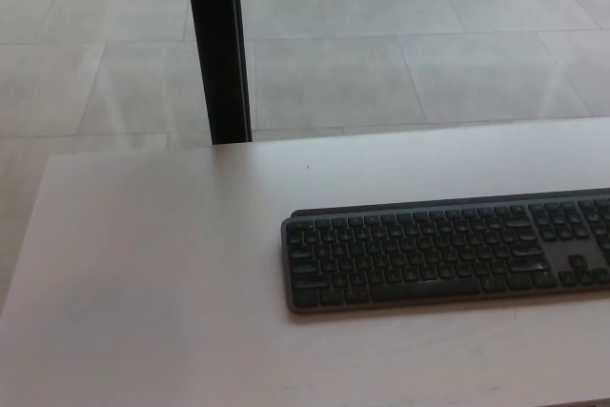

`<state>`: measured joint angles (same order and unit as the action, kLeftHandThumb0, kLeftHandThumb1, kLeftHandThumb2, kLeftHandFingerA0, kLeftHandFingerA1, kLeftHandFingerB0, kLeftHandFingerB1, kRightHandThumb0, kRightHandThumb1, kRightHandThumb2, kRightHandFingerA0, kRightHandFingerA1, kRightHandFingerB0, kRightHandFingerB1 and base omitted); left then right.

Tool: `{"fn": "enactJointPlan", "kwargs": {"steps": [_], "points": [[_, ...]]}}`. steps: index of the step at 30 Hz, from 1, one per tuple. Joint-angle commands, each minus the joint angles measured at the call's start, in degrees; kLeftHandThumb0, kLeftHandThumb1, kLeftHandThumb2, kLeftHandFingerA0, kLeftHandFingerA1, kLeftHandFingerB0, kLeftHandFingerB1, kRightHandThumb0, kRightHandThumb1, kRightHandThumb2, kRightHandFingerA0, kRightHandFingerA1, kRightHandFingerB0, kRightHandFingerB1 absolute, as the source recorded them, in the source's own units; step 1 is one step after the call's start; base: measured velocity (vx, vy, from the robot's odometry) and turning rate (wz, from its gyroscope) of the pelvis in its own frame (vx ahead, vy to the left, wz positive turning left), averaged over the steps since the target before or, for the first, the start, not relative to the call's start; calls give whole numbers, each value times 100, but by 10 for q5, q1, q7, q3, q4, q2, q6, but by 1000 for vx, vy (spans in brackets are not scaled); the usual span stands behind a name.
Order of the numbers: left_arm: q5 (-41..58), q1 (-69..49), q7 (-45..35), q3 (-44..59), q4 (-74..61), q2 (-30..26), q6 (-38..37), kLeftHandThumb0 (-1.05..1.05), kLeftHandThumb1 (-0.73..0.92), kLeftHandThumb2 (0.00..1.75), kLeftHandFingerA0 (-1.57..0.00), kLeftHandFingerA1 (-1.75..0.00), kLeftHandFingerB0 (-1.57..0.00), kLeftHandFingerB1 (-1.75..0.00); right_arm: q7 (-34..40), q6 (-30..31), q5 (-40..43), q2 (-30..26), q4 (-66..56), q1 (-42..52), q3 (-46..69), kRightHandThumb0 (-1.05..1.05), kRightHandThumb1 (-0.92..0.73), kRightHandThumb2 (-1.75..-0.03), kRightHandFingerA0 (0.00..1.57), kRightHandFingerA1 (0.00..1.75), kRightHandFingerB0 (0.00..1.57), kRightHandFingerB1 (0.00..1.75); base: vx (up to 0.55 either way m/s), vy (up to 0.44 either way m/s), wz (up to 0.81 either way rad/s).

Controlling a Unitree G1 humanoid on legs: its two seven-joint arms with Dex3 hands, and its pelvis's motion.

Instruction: The robot uses its right fingers to click on the space key of the black keyboard placed on the center of the white desk.

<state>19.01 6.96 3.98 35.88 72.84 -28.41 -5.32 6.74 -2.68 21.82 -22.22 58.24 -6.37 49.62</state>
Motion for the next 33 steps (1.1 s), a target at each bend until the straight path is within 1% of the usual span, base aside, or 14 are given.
{"fn": "enactJointPlan", "kwargs": {"steps": [1, 6, 10, 13, 15, 17, 18, 21, 23, 24, 28, 29, 30, 33], "points": [[-1, -3, 3, -3, 1, -9, -5, -52, 66, 60, -69, -71, -62, -59, 2, -10, 20, -14, 6, 1, -4, -57, -51, -63, 90, 90, 73, 77, 0, 0, 0], [1, -2, 2, -1, 2, -9, -8, -52, 66, 60, -70, -73, -62, -59, 1, -12, 14, -18, 10, 2, -22, -56, -52, -61, 89, 87, 75, 76, 0, 0, 0], [3, -6, 3, 1, 3, -10, -7, -53, 65, 59, -67, -70, -60, -57, 5, -12, 23, -15, 7, 5, -25, -54, -51, -61, 97, 89, 75, 77, 0, 0, 0], [4, -1, 5, 1, 0, -10, -4, -51, 66, 60, -67, -67, -62, -59, 1, -12, 22, -14, 2, 8, -32, -55, -52, -60, 87, 87, 75, 76, 0, 0, 0], [11, 0, -5, 7, 0, -7, -6, -51, 65, 60, -68, -72, -63, -60, 2, -23, 16, -19, 14, 5, -39, -58, -52, -62, 93, 87, 75, 77, 0, 0, 0], [9, -1, -4, 8, 0, -7, -6, -51, 65, 60, -68, -72, -63, -60, 2, -24, 18, -20, 16, 5, -40, -58, -52, -62, 93, 87, 75, 77, 0, 0, 0], [9, -3, -1, 8, 1, -8, -4, -51, 66, 60, -67, -71, -59, -57, -3, -18, 27, -18, 11, 6, -36, -55, -51, -61, 99, 89, 78, 79, 0, 0, 0], [5, -1, 2, 6, 1, -9, -4, -52, 67, 60, -69, -68, -62, -57, 6, -10, 25, -16, 0, 6, -41, -53, -51, -60, 93, 88, 79, 78, 0, 0, 0], [-6, 0, 6, -6, 0, -8, -7, -52, 67, 60, -69, -69, -63, -57, 1, -9, 30, -17, -1, 5, -39, -55, -51, -61, 93, 88, 80, 78, 0, 0, 0], [11, 1, -4, 8, -1, -7, -5, -51, 65, 59, -68, -74, -61, -58, -1, -15, 26, -17, 4, 6, -43, -55, -51, -61, 95, 87, 75, 76, 0, 0, 0], [8, -1, 2, 9, 1, -7, -4, -51, 65, 59, -69, -70, -60, -57, -5, -8, 32, -16, 1, 9, -42, -53, -51, -60, 92, 87, 73, 75, 0, 0, 0], [6, 0, 3, 7, 1, -8, -2, -51, 66, 60, -70, -71, -60, -57, -3, -9, 30, -16, 2, 7, -43, -53, -50, -61, 94, 87, 77, 76, 0, 0, 0], [-1, 2, 4, 0, 1, -9, -3, -52, 67, 60, -69, -70, -62, -59, -2, -11, 29, -17, 5, 4, -46, -54, -50, -61, 89, 85, 75, 75, 0, 0, 0], [3, 0, -2, 2, 0, -9, -4, -52, 66, 60, -67, -70, -60, -57, -2, -7, 33, -18, 9, 5, -44, -54, -51, -61, 91, 86, 74, 75, 0, 0, 0]]}}
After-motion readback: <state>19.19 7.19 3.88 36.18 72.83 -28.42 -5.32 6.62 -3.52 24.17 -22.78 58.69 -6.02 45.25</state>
